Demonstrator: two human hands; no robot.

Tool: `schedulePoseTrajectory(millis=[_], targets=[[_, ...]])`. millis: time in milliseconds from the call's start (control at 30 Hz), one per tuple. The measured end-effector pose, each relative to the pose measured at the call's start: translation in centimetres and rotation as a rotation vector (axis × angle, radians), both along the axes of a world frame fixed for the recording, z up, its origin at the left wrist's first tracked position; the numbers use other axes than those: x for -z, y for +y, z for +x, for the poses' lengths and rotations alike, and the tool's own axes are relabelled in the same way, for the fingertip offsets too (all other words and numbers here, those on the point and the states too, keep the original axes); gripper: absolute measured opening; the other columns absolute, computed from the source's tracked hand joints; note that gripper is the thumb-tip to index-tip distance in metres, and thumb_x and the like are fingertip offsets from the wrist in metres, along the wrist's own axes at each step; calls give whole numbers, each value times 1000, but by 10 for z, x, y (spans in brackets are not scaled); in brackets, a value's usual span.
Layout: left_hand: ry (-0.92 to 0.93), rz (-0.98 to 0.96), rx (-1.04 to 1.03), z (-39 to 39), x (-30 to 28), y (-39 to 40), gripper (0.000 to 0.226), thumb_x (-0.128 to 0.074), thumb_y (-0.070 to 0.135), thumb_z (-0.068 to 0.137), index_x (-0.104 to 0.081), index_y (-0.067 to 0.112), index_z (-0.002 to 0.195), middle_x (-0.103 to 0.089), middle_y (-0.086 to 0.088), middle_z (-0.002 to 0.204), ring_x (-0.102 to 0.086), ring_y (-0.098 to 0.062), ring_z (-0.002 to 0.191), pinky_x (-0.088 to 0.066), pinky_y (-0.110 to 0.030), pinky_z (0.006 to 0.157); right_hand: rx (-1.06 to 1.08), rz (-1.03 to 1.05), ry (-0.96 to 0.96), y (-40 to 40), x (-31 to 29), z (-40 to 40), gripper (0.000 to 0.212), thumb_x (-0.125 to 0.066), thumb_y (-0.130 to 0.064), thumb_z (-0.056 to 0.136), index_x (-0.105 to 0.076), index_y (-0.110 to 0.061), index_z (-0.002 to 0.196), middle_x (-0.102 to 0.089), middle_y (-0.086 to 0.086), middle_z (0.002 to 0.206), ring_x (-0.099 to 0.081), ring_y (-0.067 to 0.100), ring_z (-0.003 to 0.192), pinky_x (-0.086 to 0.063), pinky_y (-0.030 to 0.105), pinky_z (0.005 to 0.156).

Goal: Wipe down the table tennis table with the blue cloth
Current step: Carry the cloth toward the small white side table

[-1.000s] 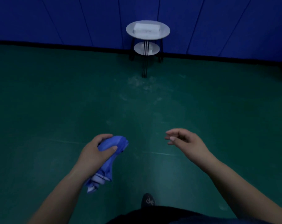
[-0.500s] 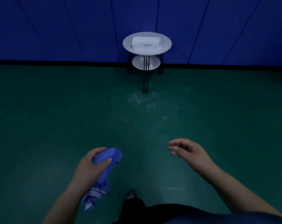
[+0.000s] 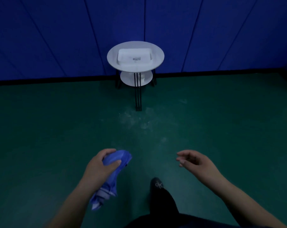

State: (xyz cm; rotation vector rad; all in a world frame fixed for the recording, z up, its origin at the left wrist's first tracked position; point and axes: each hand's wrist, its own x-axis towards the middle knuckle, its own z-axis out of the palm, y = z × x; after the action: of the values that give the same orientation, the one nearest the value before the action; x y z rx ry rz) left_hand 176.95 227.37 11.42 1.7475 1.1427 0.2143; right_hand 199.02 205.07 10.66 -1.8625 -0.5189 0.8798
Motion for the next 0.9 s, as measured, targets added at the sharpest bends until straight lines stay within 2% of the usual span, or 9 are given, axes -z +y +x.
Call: schedulePoseTrajectory(millis=[67,333,400,567,700,900], targets=[[19,-5,-7,35,6,25,34,-76,13,81,-65,19,113,-65,8,102,-61,-8,90,-44,-24,84,-23,-3,-29,34,-1,41,19,-66,-5,87,-69,-23,95,-73,5,94,-67,29,92,-52,40,90],[-1,76,-22,152,-11,155,33,-76,19,81,-63,31,109,-62,17,101,-54,9,87,-39,-20,77,-89,64,-96,170,-27,172,23,-65,-6,88,-68,-28,94,-73,1,93,-67,25,93,-52,34,88],[7,72,-45,167,-8,185,33,-76,20,82,-62,32,109,-61,16,101,-55,6,87,-39,-22,78,-96,52,-96,201,-23,191,23,-66,-6,87,-68,-28,93,-73,0,93,-67,25,92,-52,34,88],[75,39,-62,201,18,263,34,-77,15,80,-64,24,110,-65,4,103,-61,-17,95,-41,-26,85,-89,-16,-73,276,3,231,21,-67,-10,87,-69,-31,92,-73,-4,92,-69,20,88,-53,38,89],[92,37,-46,236,29,345,35,-78,14,80,-65,20,112,-66,1,106,-61,-19,97,-42,-27,88,-49,-42,-86,346,13,265,16,-69,-15,87,-70,-31,92,-72,-5,88,-68,22,88,-54,38,87],[66,62,18,307,16,462,35,-78,15,79,-64,24,110,-65,6,103,-60,-13,93,-38,-23,84,3,-13,-100,446,-2,317,18,-67,-13,88,-68,-30,94,-72,-1,91,-68,23,89,-53,37,89]])
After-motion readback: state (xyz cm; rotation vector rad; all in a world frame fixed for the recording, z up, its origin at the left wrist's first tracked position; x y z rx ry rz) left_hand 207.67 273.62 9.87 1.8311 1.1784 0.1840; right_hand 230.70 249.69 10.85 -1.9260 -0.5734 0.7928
